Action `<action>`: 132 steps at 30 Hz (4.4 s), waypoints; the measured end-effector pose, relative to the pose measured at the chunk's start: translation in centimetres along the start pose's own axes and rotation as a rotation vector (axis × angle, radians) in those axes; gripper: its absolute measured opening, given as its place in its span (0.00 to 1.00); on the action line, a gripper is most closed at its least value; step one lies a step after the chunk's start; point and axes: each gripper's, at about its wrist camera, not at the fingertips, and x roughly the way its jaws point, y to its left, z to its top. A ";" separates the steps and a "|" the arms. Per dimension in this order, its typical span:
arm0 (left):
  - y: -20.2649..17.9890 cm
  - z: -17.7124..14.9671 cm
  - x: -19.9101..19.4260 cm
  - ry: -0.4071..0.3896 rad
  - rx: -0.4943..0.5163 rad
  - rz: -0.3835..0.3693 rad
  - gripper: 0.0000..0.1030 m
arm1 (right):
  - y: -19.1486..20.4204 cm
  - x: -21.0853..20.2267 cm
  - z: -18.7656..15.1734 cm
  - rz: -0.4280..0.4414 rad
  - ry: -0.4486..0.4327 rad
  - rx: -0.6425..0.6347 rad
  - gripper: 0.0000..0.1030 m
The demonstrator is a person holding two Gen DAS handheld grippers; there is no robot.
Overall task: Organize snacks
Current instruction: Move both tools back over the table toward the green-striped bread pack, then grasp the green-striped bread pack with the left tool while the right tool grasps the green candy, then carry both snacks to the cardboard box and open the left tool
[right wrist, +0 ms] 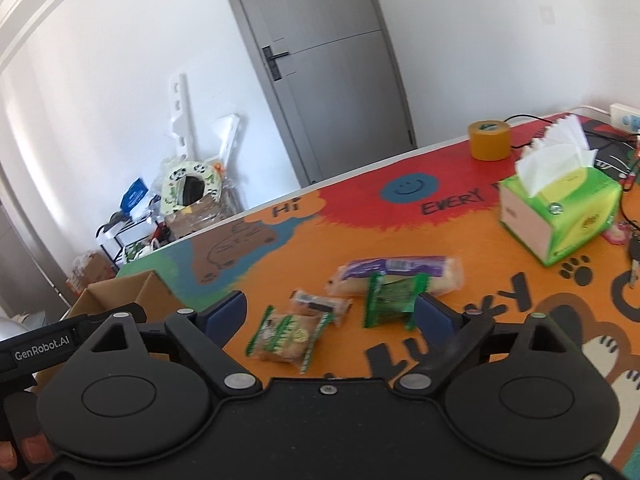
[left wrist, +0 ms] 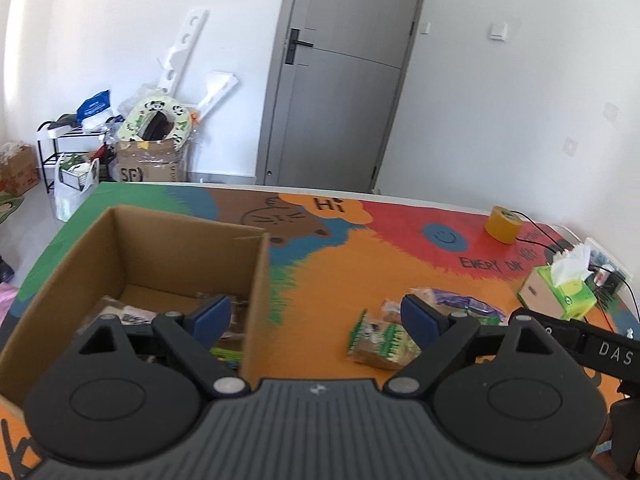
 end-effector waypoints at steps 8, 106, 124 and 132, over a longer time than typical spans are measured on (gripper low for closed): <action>-2.9 -0.2 1.4 0.024 0.030 -0.026 0.88 | -3.1 -0.4 0.1 -0.033 0.000 0.032 0.89; -3.0 -0.1 1.2 -0.071 -0.010 -0.087 0.18 | 0.3 2.5 0.1 0.094 -0.008 -0.050 0.37; 4.4 1.6 -3.0 -0.171 -0.100 0.038 0.18 | 7.9 2.9 0.5 0.213 -0.027 -0.141 0.37; 8.1 2.0 -3.1 -0.175 -0.154 0.089 0.18 | 11.2 3.5 0.3 0.247 -0.017 -0.178 0.37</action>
